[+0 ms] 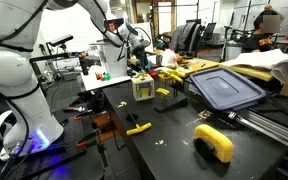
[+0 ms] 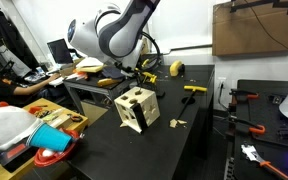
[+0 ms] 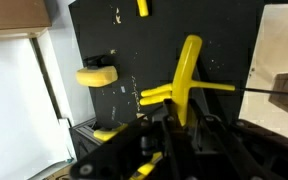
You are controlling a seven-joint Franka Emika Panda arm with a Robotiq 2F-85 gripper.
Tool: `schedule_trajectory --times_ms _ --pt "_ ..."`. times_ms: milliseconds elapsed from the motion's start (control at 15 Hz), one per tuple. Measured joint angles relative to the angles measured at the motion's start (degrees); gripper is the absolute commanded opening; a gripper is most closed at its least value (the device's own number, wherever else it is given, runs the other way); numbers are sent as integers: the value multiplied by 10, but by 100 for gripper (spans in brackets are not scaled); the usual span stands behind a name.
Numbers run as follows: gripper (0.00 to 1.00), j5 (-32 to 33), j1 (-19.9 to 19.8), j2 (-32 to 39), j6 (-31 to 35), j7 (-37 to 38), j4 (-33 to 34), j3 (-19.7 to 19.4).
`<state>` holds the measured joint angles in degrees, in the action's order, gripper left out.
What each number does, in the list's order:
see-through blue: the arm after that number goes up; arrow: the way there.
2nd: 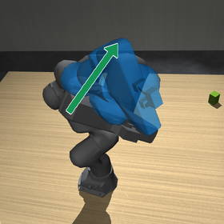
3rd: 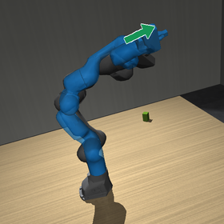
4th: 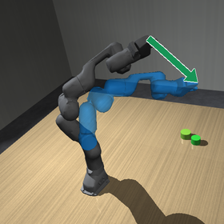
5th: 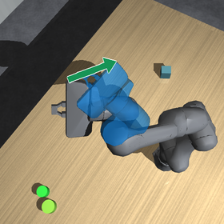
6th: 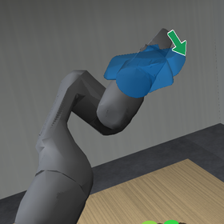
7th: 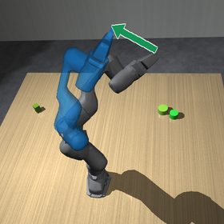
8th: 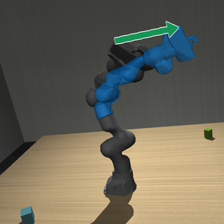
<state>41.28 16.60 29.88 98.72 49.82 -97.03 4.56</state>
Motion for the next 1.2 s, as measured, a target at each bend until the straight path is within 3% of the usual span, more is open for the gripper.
schedule_trajectory --times_ms 400,800,867,1000,1200 --pt "4 16 8 24 1 1 0 0" --pt "4 62 49 54 0 13 1 1" --pt "42 70 56 57 0 14 1 2" --pt "49 86 70 62 0 16 1 3" --pt "71 110 79 65 0 17 1 4"
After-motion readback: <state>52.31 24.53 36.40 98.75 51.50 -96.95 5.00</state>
